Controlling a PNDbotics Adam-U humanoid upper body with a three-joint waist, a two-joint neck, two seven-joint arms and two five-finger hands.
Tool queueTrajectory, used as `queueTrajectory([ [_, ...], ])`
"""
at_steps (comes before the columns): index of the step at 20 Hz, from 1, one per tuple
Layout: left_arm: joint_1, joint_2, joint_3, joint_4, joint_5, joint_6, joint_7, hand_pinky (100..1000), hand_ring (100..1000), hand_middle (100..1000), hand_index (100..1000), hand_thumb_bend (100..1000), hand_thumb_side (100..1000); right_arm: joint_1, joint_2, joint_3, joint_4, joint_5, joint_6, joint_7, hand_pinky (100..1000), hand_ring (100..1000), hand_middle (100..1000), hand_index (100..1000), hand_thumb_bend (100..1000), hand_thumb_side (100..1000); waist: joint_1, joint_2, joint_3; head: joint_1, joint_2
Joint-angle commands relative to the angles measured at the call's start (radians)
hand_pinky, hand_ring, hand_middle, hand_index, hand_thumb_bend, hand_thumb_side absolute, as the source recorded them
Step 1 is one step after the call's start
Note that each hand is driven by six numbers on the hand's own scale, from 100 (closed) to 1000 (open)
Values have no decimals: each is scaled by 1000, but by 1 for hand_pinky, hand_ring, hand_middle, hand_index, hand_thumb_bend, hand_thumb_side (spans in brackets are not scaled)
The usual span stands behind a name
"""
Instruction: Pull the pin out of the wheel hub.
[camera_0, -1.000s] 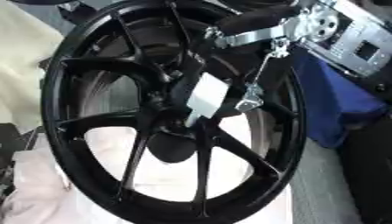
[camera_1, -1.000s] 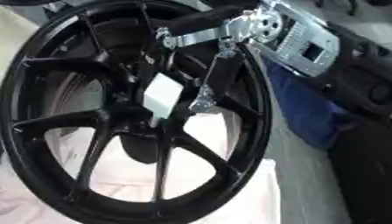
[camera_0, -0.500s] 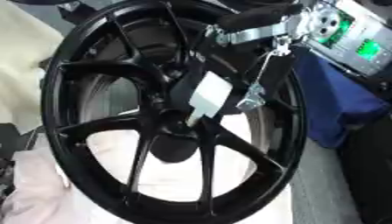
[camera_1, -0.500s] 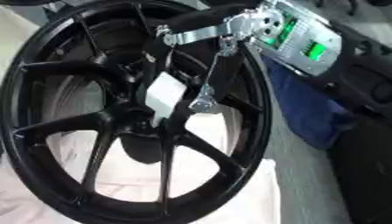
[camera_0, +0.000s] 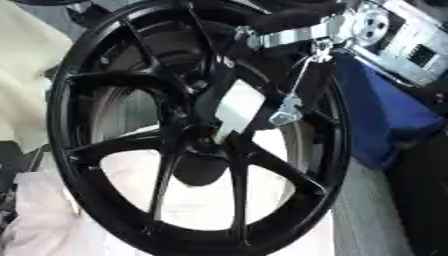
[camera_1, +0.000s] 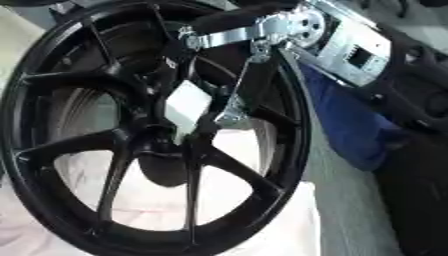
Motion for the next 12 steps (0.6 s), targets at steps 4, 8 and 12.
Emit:
queueTrajectory([
  [4,0,11,12,-20,-1,0,0,965,523,524,745,375,700,-33,-52,-45,-44,-66,37,-21,766,603,349,397,100,100,9,-29,-7,5,5],
  [8,4,12,13,-20,-3,1,-2,965,523,524,746,378,701,-34,-84,-88,-77,-112,54,-39,761,592,341,385,103,100,11,-32,-12,9,5],
  [12,9,13,15,-20,-4,1,-1,964,523,524,746,380,700,-25,-121,-153,-95,-169,76,-83,761,584,333,372,100,100,18,-36,-24,16,5],
])
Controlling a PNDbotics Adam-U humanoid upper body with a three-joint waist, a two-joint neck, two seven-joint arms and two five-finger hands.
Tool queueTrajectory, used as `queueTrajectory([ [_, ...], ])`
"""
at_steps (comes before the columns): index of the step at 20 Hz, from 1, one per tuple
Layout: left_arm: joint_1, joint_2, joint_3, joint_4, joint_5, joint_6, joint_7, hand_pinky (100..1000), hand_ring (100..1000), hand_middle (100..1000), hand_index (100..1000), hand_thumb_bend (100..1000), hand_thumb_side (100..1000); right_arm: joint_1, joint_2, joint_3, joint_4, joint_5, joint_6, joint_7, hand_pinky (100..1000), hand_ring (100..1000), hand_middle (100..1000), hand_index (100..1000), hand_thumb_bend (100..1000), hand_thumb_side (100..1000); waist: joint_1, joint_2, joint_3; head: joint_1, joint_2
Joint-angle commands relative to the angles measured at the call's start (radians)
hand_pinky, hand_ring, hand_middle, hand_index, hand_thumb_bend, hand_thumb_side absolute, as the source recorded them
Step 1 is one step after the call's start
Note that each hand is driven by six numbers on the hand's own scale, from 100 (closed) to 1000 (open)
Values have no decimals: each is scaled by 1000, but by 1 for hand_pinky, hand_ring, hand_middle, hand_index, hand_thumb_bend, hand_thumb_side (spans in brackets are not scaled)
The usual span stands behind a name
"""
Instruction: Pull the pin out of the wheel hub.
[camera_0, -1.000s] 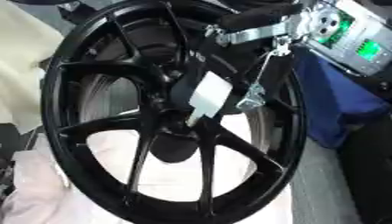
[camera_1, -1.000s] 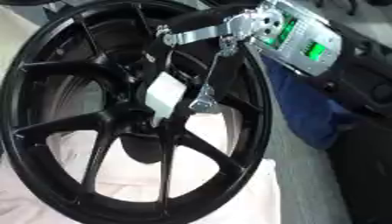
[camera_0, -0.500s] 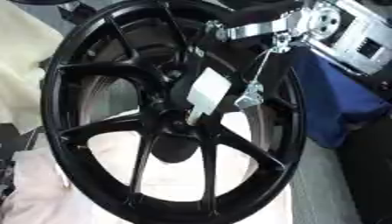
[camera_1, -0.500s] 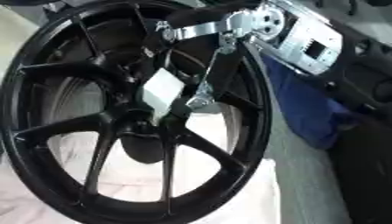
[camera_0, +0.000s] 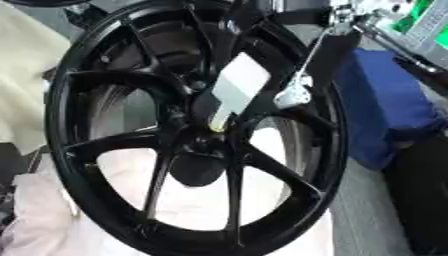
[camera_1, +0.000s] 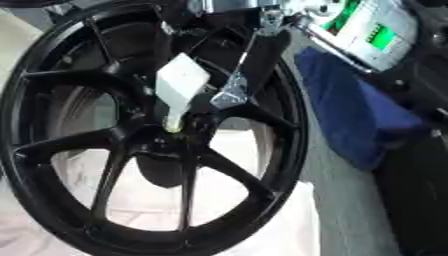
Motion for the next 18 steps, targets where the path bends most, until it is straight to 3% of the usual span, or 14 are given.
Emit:
queueTrajectory([
  [1,0,13,10,-20,-3,0,0,964,523,524,746,380,700,1,-64,-75,-21,-54,16,-42,762,583,333,370,100,100,13,-30,-8,9,5],
  [5,8,12,17,-20,-6,-3,5,965,522,524,747,379,700,56,-115,-166,13,-106,11,-102,765,581,333,367,100,100,27,-30,-37,29,5],
  [11,24,6,36,-20,-18,-9,24,965,522,524,747,377,703,204,-191,-316,157,-196,-34,-194,765,582,338,369,100,100,52,-19,-102,79,5],
  [18,38,-2,54,-20,-38,-9,47,966,521,523,747,373,708,376,-166,-489,330,-158,-35,-301,764,594,385,413,100,100,68,-2,-179,134,-15],
])
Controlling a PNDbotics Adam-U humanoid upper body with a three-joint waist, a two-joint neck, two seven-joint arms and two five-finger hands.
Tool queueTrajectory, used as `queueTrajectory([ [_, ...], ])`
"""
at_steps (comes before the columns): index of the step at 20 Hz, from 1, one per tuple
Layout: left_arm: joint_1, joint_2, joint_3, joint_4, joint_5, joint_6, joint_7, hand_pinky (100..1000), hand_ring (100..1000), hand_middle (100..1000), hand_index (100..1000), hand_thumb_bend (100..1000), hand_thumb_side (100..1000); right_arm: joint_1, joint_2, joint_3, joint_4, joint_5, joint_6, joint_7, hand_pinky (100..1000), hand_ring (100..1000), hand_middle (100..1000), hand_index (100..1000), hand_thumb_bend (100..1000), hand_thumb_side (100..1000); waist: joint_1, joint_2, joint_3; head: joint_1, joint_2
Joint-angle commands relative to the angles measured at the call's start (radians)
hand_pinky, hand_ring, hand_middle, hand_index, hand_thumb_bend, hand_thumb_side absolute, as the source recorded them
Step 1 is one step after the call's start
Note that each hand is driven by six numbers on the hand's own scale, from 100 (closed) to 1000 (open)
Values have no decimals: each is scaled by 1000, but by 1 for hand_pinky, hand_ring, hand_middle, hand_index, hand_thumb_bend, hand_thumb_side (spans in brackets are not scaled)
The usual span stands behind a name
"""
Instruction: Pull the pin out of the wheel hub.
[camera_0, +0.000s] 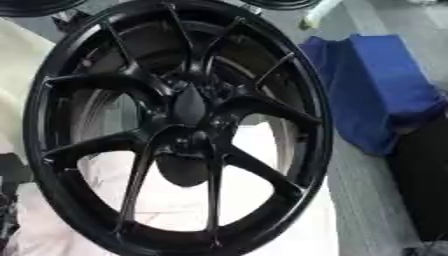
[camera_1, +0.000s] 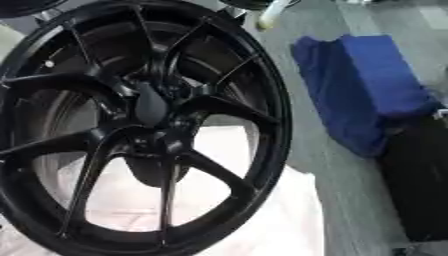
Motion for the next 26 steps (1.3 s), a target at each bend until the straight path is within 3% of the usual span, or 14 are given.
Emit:
queueTrajectory([
  [1,0,6,16,-20,-13,-1,12,966,521,523,747,373,708,43,-6,-96,75,35,-1,-50,765,607,413,438,100,100,4,-14,-13,22,-20],
  [3,2,5,19,-20,-17,-1,17,966,520,523,747,372,708,92,29,-145,124,65,7,-80,776,648,487,514,126,100,9,-11,-25,32,-28],
  [5,0,4,19,-20,-18,-2,19,966,520,523,747,372,708,143,66,-196,174,96,8,-111,809,728,616,641,269,100,13,-7,-28,35,-35],
  [7,-3,4,16,-20,-19,-4,17,966,520,523,748,372,708,193,103,-246,206,127,-3,-142,849,799,772,765,448,400,16,-3,-25,31,-41],
  [9,-7,3,13,-20,-19,-5,14,967,520,523,748,371,709,244,142,-297,196,158,3,-174,872,838,832,818,360,635,20,0,-20,25,-47],
  [11,-9,1,10,-20,-18,-5,10,967,520,523,748,372,709,291,180,-344,160,182,14,-203,884,850,854,830,307,999,24,1,-13,19,-51],
  [16,-12,-3,1,-20,-14,-7,0,967,520,523,749,371,708,402,239,-418,38,130,4,-280,881,820,814,782,100,1000,33,-1,4,0,-52],
  [17,-11,-4,1,-20,-14,-7,-2,967,520,522,749,371,708,409,245,-424,16,115,6,-295,870,795,778,748,100,992,34,-1,5,-2,-52],
  [19,-11,-5,0,-20,-13,-7,-4,967,520,523,749,371,708,413,253,-422,-26,78,6,-362,835,730,682,681,100,702,35,-1,6,-5,-53],
  [20,-12,-6,-1,-20,-13,-8,-5,967,520,523,749,371,708,418,254,-399,-61,51,6,-453,825,702,646,660,100,607,35,-1,8,-7,-54],
  [22,-14,-6,-2,-20,-11,-8,-8,967,520,523,749,371,708,424,258,-352,-139,13,10,-588,818,678,616,632,101,543,36,0,10,-10,-56],
  [26,-18,-7,-5,-20,-9,-8,-10,967,520,522,748,370,707,419,281,-300,-278,-15,28,-670,820,653,592,607,109,482,37,1,12,-13,-60],
])
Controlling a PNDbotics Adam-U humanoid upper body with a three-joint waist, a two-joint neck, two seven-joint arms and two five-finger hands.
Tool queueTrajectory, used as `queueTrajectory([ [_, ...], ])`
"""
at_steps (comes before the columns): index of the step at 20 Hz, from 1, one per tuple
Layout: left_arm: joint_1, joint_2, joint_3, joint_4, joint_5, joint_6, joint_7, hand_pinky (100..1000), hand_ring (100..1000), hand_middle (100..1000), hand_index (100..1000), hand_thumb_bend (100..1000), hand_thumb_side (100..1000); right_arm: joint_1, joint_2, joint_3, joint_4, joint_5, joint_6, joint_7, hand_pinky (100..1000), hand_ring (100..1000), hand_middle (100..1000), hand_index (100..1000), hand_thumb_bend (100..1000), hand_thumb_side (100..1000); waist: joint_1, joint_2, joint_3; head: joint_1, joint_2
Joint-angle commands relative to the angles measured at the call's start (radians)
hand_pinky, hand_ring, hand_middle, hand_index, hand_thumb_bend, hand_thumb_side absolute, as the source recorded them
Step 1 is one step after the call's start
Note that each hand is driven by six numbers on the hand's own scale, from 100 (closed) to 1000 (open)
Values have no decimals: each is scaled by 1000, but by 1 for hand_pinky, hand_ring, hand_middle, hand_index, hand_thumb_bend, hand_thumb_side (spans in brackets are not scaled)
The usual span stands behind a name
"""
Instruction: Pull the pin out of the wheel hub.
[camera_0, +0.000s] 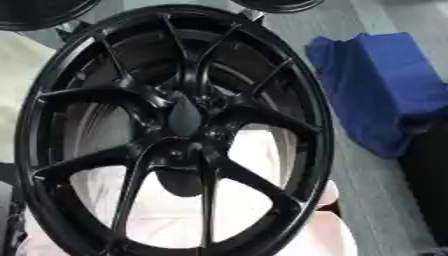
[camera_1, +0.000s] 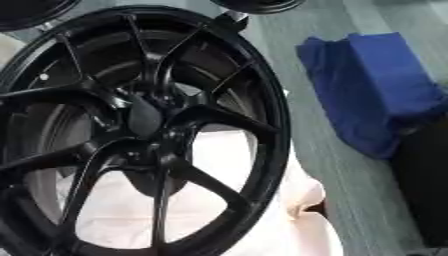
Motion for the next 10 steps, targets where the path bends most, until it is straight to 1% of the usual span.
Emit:
queueTrajectory([
  [1,-12,10,-2,-20,2,-2,-5,967,520,522,748,369,707,-11,-5,25,-110,-21,13,-56,820,649,589,604,105,480,1,-14,1,-6,-17],
  [4,-15,10,-5,-20,3,-3,-8,967,519,522,747,378,705,-42,20,52,-129,-28,-7,-57,816,639,581,595,100,480,4,-13,3,-7,-20],
  [5,-16,11,-6,-20,2,-5,-9,967,519,522,747,368,704,-52,28,59,-131,-30,-17,-54,814,637,580,593,100,491,6,-12,3,-8,-21],
  [7,-18,12,-8,-20,0,-11,-9,966,519,522,747,367,703,-68,48,76,-132,-25,-34,-37,810,635,578,591,100,500,10,-10,5,-11,-23],
  [10,-21,14,-11,-20,-6,-21,-9,965,518,521,747,367,700,-85,77,98,-132,-8,-45,-9,804,630,574,586,100,510,16,-5,6,-15,-26],
])
